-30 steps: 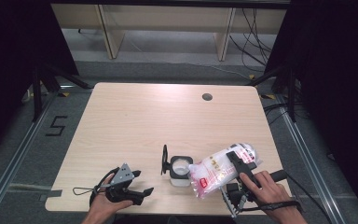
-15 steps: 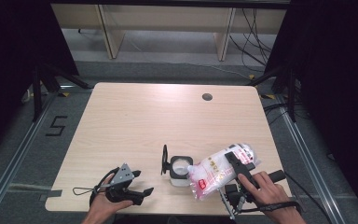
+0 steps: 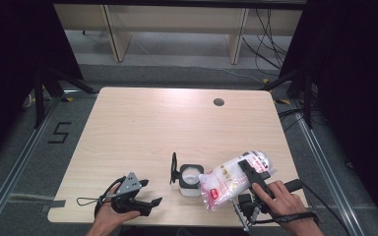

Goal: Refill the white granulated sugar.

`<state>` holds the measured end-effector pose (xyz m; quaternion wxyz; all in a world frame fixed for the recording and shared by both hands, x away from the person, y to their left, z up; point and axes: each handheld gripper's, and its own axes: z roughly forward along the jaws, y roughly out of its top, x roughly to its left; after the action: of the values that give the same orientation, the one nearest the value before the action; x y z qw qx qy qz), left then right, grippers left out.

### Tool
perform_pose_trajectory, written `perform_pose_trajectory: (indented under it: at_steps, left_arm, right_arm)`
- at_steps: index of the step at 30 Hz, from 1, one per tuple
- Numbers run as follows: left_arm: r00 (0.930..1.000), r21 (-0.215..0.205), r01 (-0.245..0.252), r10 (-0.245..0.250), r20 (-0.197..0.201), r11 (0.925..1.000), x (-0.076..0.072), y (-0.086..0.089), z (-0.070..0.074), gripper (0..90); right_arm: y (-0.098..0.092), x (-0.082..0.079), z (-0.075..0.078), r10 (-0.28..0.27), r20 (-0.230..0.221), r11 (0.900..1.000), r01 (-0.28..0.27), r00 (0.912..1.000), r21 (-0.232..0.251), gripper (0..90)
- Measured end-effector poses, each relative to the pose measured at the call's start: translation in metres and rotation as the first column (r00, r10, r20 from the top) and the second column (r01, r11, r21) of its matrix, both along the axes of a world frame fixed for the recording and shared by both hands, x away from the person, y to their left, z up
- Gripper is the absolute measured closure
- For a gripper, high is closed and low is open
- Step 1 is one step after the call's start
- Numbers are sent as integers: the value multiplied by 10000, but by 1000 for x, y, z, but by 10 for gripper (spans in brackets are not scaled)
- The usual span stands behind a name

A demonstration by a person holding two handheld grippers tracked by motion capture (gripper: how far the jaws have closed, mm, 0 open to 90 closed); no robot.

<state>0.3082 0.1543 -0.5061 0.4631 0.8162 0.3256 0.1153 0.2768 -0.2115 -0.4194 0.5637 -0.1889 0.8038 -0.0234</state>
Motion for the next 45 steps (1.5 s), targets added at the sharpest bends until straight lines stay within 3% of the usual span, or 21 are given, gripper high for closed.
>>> perform_pose_trajectory:
  at_steps: [2, 4, 11, 12, 14, 16, 18, 20, 25, 28, 29, 30, 31, 35, 37, 38, 39, 40, 41, 44, 45]
  left_arm:
    - [10000, 63, -14, 15, -59, 10000, 0, 0, 1, 198]
    - [10000, -55, -4, 4, -16, 10000, 0, 0, 0, 198]
    - [10000, 52, -5, 5, -28, 10000, 0, 0, 0, 198]
    - [10000, 46, -19, 19, -58, 10000, 0, 0, 1, 198]
    - [10000, -52, -9, 9, -22, 10000, 0, 0, 0, 198]
    - [10000, -7, -24, 24, -60, 10000, 0, 0, 0, 199]
    - [10000, -63, -12, 12, -28, 10000, 0, -1, 0, 199]
    - [10000, -17, -12, 12, -64, 10000, 0, 0, 0, 198]
    - [10000, -26, 0, 0, -82, 10000, 0, 0, 0, 198]
    - [9998, -80, -53, 52, -172, 10000, -1, -1, 0, 198]
    - [10000, -57, -9, 8, -78, 10000, -1, -1, 0, 199]
    - [10000, 103, 92, -92, 20, 9999, 0, 0, 0, 198]
    - [9998, -30, -82, 82, -159, 10000, -1, -1, 0, 199]
    - [9999, -23, 27, -27, -134, 10000, -1, -1, 0, 199]
    - [9998, -15, -100, 100, -158, 9999, -1, -1, 0, 199]
    - [9999, -8, -50, 49, -133, 10000, 0, -1, 0, 199]
    - [9999, -78, -46, 45, -143, 10000, -1, -2, 0, 199]
    - [9999, -65, -40, 39, -134, 10000, -1, -1, 0, 199]
    - [9999, 43, -20, 21, -141, 10000, 0, -1, 0, 199]
    - [10000, 1, 8, -8, -93, 10000, -1, -1, 1, 199]
    - [9999, 150, 91, -90, -81, 9998, 0, 1, 1, 199]
  right_arm:
    - [0, 0, -2, -26, 8, 9999, 26, 10000, 100, 441]
    - [1, 2, 0, 430, 167, 9988, -427, 9989, -221, 442]
    - [1, 1, 1, 273, 75, 9993, -271, 9996, -271, 442]
    - [0, 2, -2, 257, 187, 9996, -259, 9995, 71, 441]
    - [2, 1, 1, 312, 138, 9990, -307, 9994, -332, 442]
    - [2, 0, 0, 186, 109, 9998, -186, 9998, -14, 442]
    - [2, 1, 1, 298, 182, 9990, -291, 9994, -346, 442]
    - [1, 2, 0, 439, 277, 9987, -432, 9986, -283, 442]
    - [2, 0, -5, -68, -17, 10000, 69, 10000, 60, 442]
    - [3, 1, -3, 57, -89, 9992, -60, 9999, -401, 442]
    - [2, 0, -4, -89, -67, 9998, 88, 9999, -168, 442]
    - [1, 1, -4, 114, 34, 9996, -114, 9999, -252, 442]
    - [2, 2, -3, 231, 98, 9991, -228, 9997, -364, 442]
    - [3, 1, -1, 220, 109, 9988, -215, 9997, -444, 442]
    - [0, -3, -7, -569, 23, 9973, 567, 9984, 473, 442]
    - [3, 0, -2, 77, 130, 9995, -73, 9999, -315, 442]
    - [3, 2, -1, 492, 296, 9979, -478, 9984, -444, 442]
    - [3, 0, 0, 5, 42, 9988, -3, 10000, -480, 442]
    - [2, 0, -2, -55, 62, 9995, 57, 10000, -304, 443]
    - [3, 2, -2, 338, 145, 9983, -331, 9993, -475, 443]
    - [3, 1, -3, 217, 144, 9994, -213, 9997, -264, 443]
